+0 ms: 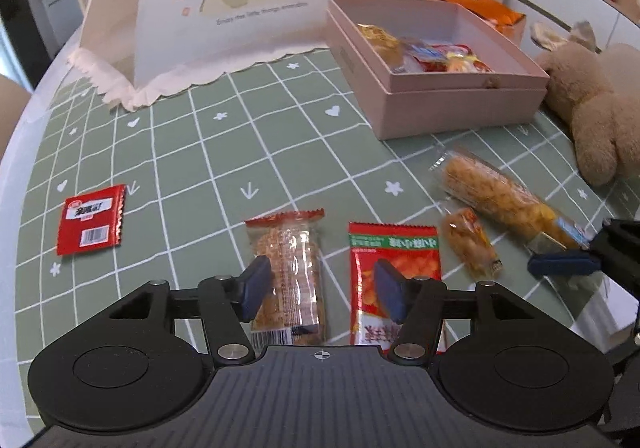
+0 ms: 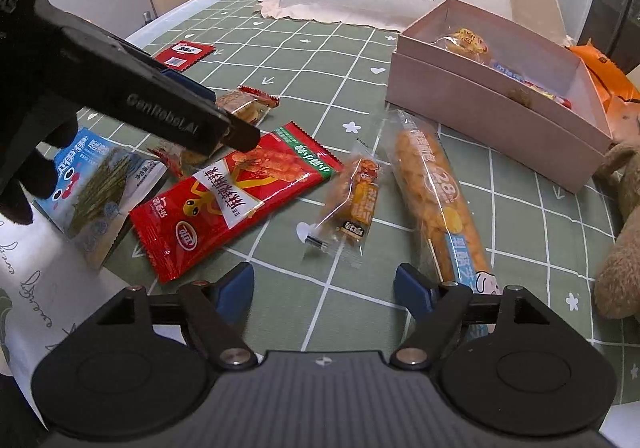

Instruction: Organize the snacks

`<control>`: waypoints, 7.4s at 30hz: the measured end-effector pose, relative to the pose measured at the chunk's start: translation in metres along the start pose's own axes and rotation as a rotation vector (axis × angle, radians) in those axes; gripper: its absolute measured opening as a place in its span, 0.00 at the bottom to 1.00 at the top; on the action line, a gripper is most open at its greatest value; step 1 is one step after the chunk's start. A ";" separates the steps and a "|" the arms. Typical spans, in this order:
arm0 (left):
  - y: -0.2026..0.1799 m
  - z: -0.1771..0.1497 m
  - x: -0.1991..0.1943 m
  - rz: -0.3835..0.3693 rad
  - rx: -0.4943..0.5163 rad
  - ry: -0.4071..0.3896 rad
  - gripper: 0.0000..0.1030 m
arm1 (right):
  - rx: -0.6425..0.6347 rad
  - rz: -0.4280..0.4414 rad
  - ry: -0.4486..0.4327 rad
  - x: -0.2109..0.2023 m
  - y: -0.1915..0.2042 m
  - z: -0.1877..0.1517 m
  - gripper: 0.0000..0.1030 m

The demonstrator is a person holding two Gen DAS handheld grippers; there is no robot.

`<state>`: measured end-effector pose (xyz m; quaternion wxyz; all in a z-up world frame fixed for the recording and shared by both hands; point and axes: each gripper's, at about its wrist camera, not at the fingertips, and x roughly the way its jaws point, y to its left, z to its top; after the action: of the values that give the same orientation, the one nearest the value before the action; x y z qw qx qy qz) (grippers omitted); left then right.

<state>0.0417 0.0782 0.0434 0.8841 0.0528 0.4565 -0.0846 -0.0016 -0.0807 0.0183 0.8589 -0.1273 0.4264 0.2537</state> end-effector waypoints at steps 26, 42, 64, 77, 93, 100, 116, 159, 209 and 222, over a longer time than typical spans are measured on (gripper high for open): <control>0.016 -0.002 -0.031 -0.136 -0.180 -0.017 0.40 | 0.007 0.043 -0.030 0.009 -0.016 0.048 0.19; -0.030 0.160 -0.068 -0.431 -0.162 -0.374 0.43 | 0.179 -0.126 -0.269 -0.111 -0.094 0.049 0.18; 0.069 0.028 -0.018 -0.250 -0.355 -0.071 0.42 | 0.382 -0.077 -0.313 -0.067 -0.180 0.148 0.43; 0.105 -0.063 -0.079 -0.149 -0.504 0.201 0.42 | 0.102 0.137 -0.027 -0.004 -0.056 0.065 0.44; 0.138 -0.077 -0.060 0.025 -0.672 0.107 0.42 | 0.004 0.135 0.016 0.001 -0.017 0.038 0.50; 0.112 -0.032 -0.024 -0.244 -0.608 0.024 0.42 | -0.002 0.089 0.018 0.004 -0.016 0.041 0.50; 0.198 0.013 0.033 0.147 -0.592 -0.114 0.39 | 0.078 0.074 0.061 0.000 -0.023 0.029 0.52; 0.054 -0.072 -0.079 -0.034 -0.585 -0.042 0.32 | -0.237 0.206 -0.049 0.059 0.024 0.144 0.54; -0.006 -0.017 -0.013 -0.119 -0.311 0.022 0.47 | 0.190 -0.151 -0.105 -0.013 -0.087 -0.040 0.95; -0.005 -0.016 -0.001 -0.025 -0.282 0.088 0.49 | -0.011 0.059 -0.120 -0.035 -0.033 0.007 0.84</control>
<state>0.0272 0.0756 0.0351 0.8607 -0.0739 0.5029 -0.0284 0.0032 -0.1164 0.0503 0.8743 -0.1037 0.3764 0.2885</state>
